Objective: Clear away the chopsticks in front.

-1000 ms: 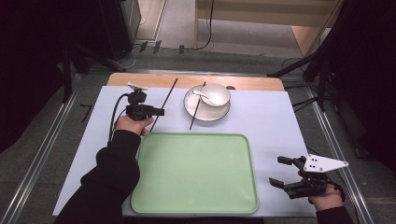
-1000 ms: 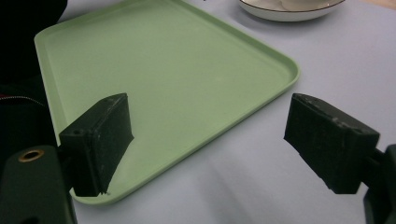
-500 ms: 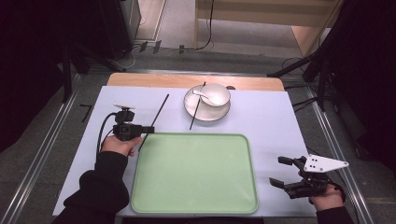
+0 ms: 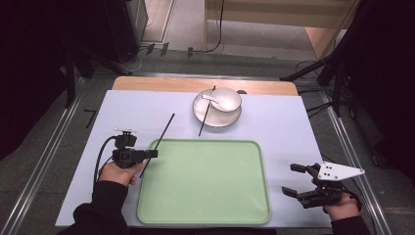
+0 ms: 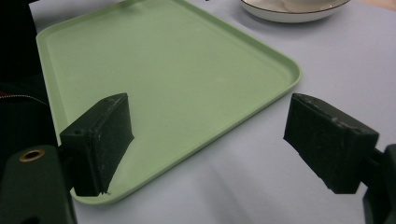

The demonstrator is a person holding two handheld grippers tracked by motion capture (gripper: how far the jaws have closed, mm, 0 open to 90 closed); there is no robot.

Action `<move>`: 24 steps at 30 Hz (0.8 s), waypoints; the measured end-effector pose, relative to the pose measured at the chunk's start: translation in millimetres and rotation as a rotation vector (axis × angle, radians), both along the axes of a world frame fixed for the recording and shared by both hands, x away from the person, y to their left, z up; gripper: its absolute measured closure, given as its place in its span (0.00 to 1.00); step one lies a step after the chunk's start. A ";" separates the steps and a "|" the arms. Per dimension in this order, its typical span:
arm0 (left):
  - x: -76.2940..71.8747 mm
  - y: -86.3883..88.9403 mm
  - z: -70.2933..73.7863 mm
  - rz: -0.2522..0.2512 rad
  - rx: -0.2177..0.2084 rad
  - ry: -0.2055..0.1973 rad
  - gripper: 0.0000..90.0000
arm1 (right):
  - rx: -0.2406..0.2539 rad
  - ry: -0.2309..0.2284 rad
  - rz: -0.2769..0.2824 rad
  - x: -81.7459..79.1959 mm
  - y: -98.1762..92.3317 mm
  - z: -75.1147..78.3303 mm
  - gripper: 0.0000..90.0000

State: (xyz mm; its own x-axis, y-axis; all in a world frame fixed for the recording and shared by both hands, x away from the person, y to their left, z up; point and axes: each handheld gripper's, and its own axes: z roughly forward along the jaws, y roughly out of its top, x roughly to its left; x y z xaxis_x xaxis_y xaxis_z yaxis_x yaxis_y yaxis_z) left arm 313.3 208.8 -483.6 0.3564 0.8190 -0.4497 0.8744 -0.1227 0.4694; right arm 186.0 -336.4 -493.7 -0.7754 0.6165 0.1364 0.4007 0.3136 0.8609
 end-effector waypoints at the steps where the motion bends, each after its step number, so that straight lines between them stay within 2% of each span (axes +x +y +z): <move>1: -3.1 -1.1 -2.1 0.001 0.003 0.010 0.95 | 0.001 -0.003 0.002 0.4 0.1 0.2 0.17; 5: -14.8 -4.5 -7.8 -0.018 0.019 0.037 0.95 | -0.001 -0.004 0.006 1.9 1.3 0.2 0.17; 15: -42.2 -1.9 -17.5 -0.012 0.068 0.094 0.95 | 0.000 -0.004 0.014 5.3 3.0 0.6 0.17; 20: -52.3 -1.3 -17.5 -0.002 0.085 0.098 0.95 | 0.002 -0.004 0.018 6.6 3.9 0.8 0.17; 24: -58.0 -3.2 -19.1 -0.012 0.098 0.107 0.95 | 0.003 -0.003 0.018 7.3 4.7 0.9 0.17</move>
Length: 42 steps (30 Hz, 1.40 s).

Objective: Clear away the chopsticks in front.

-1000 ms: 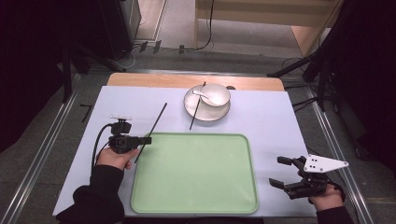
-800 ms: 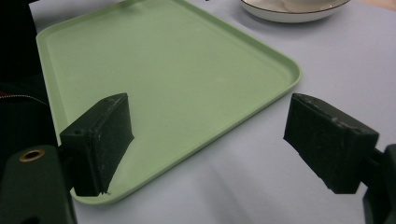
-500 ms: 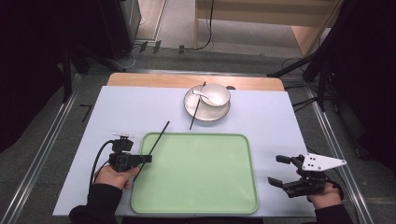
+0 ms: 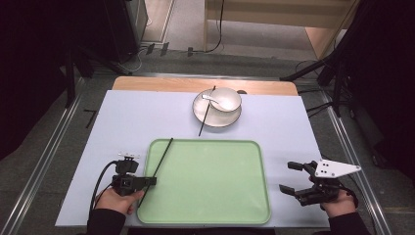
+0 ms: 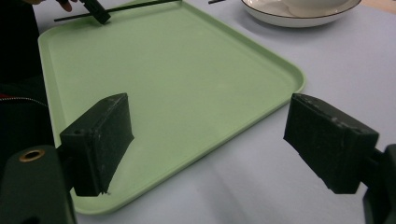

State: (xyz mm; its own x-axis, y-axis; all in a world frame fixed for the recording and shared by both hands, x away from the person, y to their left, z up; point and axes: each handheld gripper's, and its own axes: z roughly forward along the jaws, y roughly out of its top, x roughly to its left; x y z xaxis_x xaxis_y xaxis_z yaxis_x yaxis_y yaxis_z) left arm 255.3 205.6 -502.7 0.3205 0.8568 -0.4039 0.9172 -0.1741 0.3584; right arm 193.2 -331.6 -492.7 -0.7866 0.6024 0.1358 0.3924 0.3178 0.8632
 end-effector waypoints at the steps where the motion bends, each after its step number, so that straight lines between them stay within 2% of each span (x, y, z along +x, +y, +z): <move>1: -0.9 -0.3 0.0 0.007 -0.004 0.004 0.95 | 0.001 0.001 0.000 0.0 0.0 0.1 0.17; 5: -2.7 -2.5 0.5 -0.007 0.006 -0.008 0.94 | 0.004 -0.001 0.003 0.4 0.5 0.1 0.18; 8: -1.6 -2.9 0.4 -0.013 -0.006 -0.009 0.89 | -0.001 -0.002 0.005 0.9 0.6 -0.2 0.18; 13: 0.1 -1.4 0.3 -0.022 -0.016 -0.013 0.87 | -0.003 0.000 0.007 0.7 0.9 -0.1 0.17; 15: 1.9 -0.5 0.8 -0.034 -0.034 -0.013 0.81 | -0.004 0.000 0.009 0.6 1.0 -0.1 0.18; 19: 5.0 -1.6 6.4 -0.082 -0.059 -0.049 0.71 | 0.000 0.001 0.011 0.1 1.1 -0.2 0.18; 21: 6.7 -1.9 9.3 -0.100 -0.058 -0.061 0.65 | 0.000 0.000 0.015 -0.1 1.3 -0.4 0.18; 25: 14.4 -0.9 12.9 -0.141 -0.080 -0.136 0.50 | -0.006 0.010 0.023 -0.3 2.4 -1.3 0.17; 27: 22.7 -2.2 13.0 -0.155 -0.085 -0.156 0.47 | -0.008 0.010 0.029 0.0 3.5 -1.8 0.17; 30: 33.5 -4.9 11.2 -0.181 -0.064 -0.167 0.43 | -0.015 0.009 0.034 -0.3 4.7 -1.9 0.17; 37: 49.0 -11.8 7.6 -0.208 -0.067 -0.172 0.41 | -0.015 0.011 0.023 -3.9 1.8 -2.3 0.17; 41: 56.5 -14.1 7.0 -0.202 -0.029 -0.188 0.41 | -0.012 0.015 0.019 -5.8 0.8 -2.8 0.17; 42: 58.7 -13.5 7.0 -0.201 -0.030 -0.187 0.41 | -0.012 0.014 0.019 -5.9 1.1 -3.0 0.17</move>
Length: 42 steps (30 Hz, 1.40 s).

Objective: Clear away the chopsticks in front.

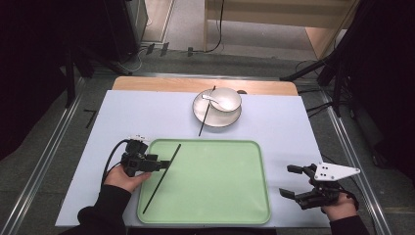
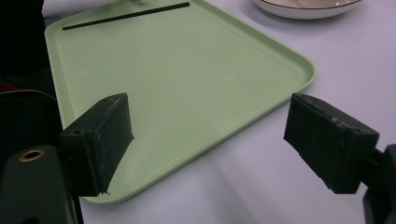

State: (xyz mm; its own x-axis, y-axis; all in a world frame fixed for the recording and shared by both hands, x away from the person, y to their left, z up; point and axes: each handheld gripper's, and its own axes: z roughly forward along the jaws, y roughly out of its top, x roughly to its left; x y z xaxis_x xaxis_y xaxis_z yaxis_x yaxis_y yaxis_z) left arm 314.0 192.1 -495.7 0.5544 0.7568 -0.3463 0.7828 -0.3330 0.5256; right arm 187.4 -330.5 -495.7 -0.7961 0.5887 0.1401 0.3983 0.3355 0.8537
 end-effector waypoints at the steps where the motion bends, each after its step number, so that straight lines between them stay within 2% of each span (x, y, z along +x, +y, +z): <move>1: 2.6 0.5 -0.4 0.005 -0.011 0.003 0.41 | -0.001 0.001 0.001 0.0 0.9 -0.4 0.17; 4: 11.9 0.7 -0.7 0.016 -0.015 0.016 0.41 | -0.015 0.010 0.016 0.0 3.3 -1.5 0.17; 9: 23.1 -1.4 0.8 0.015 -0.017 0.021 0.41 | -0.005 0.007 -0.006 -1.0 0.0 -1.5 0.17; 13: 31.3 -4.6 6.4 0.006 -0.039 0.020 0.40 | -0.013 0.008 0.000 -1.0 1.8 -1.8 0.17; 20: 49.1 -16.5 19.3 -0.020 -0.031 0.028 0.39 | -0.007 -0.005 -0.020 -1.5 -0.6 -0.3 0.17; 22: 53.4 -21.0 21.9 -0.027 -0.014 0.017 0.39 | -0.024 -0.011 -0.025 -0.5 -1.3 -0.5 0.17; 25: 59.6 -26.6 25.7 -0.037 -0.015 0.014 0.39 | -0.035 -0.009 -0.032 0.4 -1.5 -1.4 0.17; 27: 63.5 -30.6 29.5 -0.044 -0.008 0.012 0.39 | -0.029 -0.010 -0.038 0.3 -2.2 -1.0 0.16; 32: 75.9 -39.9 40.7 -0.061 -0.022 -0.009 0.38 | 0.001 -0.011 -0.053 -0.1 -4.8 -0.7 0.16; 37: 91.3 -50.1 47.7 -0.062 -0.005 -0.019 0.38 | -0.003 -0.003 -0.048 -0.2 -4.0 -1.5 0.16; 42: 104.6 -63.9 53.2 -0.066 -0.024 -0.025 0.37 | 0.000 -0.003 -0.046 0.1 -4.3 -1.8 0.16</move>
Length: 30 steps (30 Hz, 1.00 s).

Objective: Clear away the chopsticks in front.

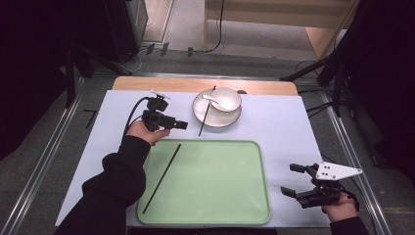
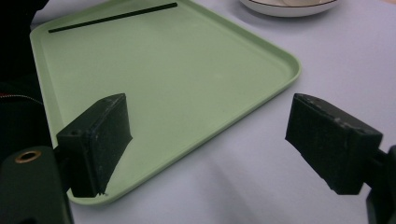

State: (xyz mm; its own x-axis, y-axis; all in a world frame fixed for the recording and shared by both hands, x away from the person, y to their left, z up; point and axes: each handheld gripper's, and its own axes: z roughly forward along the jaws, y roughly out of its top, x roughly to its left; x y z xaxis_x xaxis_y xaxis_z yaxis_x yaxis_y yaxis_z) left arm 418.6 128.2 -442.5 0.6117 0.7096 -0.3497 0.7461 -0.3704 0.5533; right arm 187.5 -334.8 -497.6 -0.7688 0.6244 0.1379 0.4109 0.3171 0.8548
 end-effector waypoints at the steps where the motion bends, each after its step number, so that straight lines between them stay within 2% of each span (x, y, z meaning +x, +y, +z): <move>1: 2.5 -3.2 0.4 -0.004 0.000 0.001 0.37 | -0.001 0.000 0.001 0.0 0.1 0.0 0.16; 4: 9.5 -12.5 0.2 -0.008 -0.005 -0.003 0.37 | -0.005 0.003 0.003 -0.6 1.1 0.6 0.16; 11: 26.9 -35.2 -3.0 -0.008 0.014 0.001 0.38 | -0.013 -0.001 0.001 -0.5 1.1 0.9 0.16; 13: 31.0 -43.7 -5.7 -0.007 0.024 -0.005 0.39 | -0.011 -0.001 0.001 -0.5 1.0 0.8 0.17; 16: 36.8 -54.9 -11.4 0.001 0.041 -0.034 0.41 | -0.020 -0.009 0.000 -0.7 1.7 1.4 0.17; 21: 47.8 -71.3 -24.9 0.007 0.086 -0.004 0.43 | -0.029 -0.015 -0.005 -2.4 1.1 1.8 0.17; 25: 53.4 -78.8 -36.3 0.046 0.066 0.022 0.48 | -0.025 -0.019 -0.014 -5.1 -0.9 2.1 0.17; 30: 55.3 -86.0 -46.2 0.075 0.073 0.023 0.59 | -0.027 -0.021 -0.016 -8.6 -1.6 2.8 0.17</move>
